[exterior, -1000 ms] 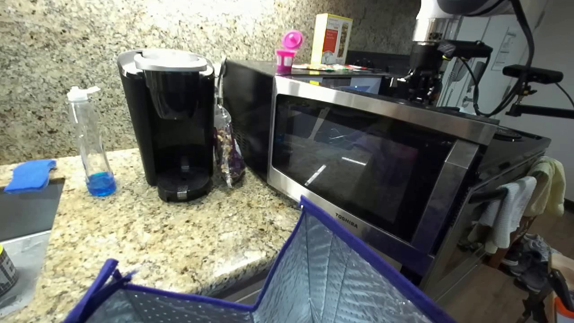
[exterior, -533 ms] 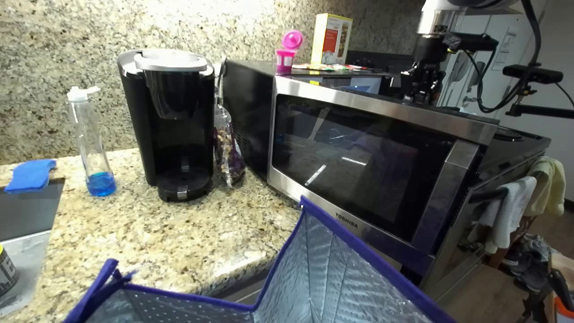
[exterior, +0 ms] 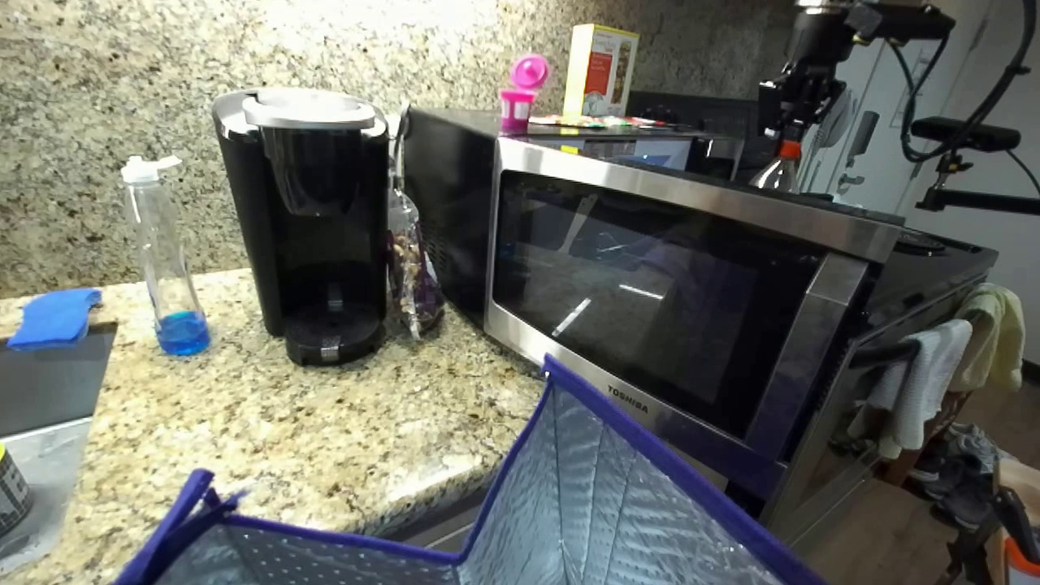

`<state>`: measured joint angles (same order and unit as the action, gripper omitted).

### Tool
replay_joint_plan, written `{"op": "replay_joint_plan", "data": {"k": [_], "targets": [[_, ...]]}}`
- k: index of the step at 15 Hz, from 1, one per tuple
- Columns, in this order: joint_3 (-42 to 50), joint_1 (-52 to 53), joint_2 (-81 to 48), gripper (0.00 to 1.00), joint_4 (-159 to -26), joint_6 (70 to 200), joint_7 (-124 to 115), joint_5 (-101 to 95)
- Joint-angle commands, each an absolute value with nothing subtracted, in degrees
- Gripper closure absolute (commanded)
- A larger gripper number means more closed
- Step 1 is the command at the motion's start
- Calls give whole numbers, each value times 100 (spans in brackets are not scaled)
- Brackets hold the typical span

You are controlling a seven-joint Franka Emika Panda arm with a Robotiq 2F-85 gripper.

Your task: Move the Coke bottle away from the microwave

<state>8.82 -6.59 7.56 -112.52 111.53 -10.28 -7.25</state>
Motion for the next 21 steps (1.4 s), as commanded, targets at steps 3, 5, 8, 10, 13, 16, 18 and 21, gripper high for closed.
{"op": "replay_joint_plan", "data": {"k": [3, 5, 8, 10, 13, 16, 18, 21], "targets": [[763, -693, 938, 65, -11319, 11346, -781, -699], [746, -676, 973, 65, -11345, 11356, -770, -698], [742, -692, 988, 90, -11351, 11384, -809, -776], [756, -766, 1030, 90, -11316, 11364, -988, -940], [851, -922, 1050, 90, -11191, 11289, -1149, -1073], [1007, -1101, 947, 90, -10968, 11122, -1119, -1094], [1110, -1190, 835, 90, -10797, 11018, -1074, -1049], [1237, -1271, 640, 90, -10558, 10928, -991, -989]]}}
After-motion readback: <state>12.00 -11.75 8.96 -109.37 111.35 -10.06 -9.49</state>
